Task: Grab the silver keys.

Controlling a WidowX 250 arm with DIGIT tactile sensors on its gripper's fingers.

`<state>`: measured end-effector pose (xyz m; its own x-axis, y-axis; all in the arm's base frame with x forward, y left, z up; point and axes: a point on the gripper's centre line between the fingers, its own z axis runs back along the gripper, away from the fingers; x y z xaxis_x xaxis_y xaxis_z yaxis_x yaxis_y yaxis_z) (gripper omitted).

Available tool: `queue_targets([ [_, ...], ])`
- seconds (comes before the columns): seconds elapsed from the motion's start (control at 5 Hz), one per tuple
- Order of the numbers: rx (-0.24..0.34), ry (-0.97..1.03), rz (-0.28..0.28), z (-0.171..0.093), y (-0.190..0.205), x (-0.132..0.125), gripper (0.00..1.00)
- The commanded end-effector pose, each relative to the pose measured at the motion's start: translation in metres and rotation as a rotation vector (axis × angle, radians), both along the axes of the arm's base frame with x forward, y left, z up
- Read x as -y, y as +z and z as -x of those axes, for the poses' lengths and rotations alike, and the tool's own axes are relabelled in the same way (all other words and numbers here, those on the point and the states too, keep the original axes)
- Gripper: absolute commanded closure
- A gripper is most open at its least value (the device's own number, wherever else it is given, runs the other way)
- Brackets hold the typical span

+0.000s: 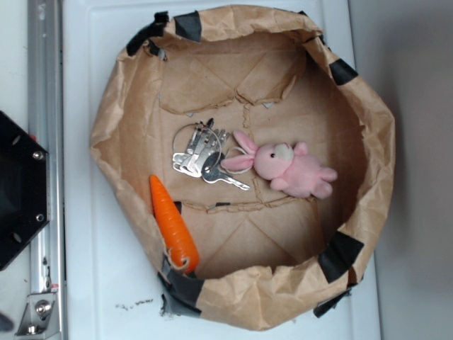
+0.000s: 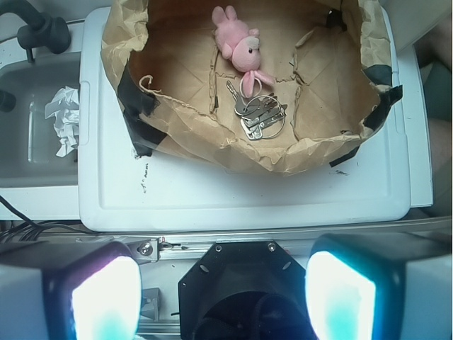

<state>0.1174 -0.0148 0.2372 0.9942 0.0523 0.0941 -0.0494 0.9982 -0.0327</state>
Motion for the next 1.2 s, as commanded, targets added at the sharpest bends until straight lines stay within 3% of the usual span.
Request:
queue_targets([
  [0.0, 0.000, 0.000, 0.000, 0.000, 0.000, 0.000, 0.00],
  [0.4, 0.004, -0.056, -0.043, -0.052, -0.018, -0.010, 0.00],
  [0.6, -0.026, -0.107, -0.025, -0.073, -0.024, -0.020, 0.00],
  [1.0, -0.011, -0.312, 0.005, -0.112, -0.049, -0.029, 0.00],
])
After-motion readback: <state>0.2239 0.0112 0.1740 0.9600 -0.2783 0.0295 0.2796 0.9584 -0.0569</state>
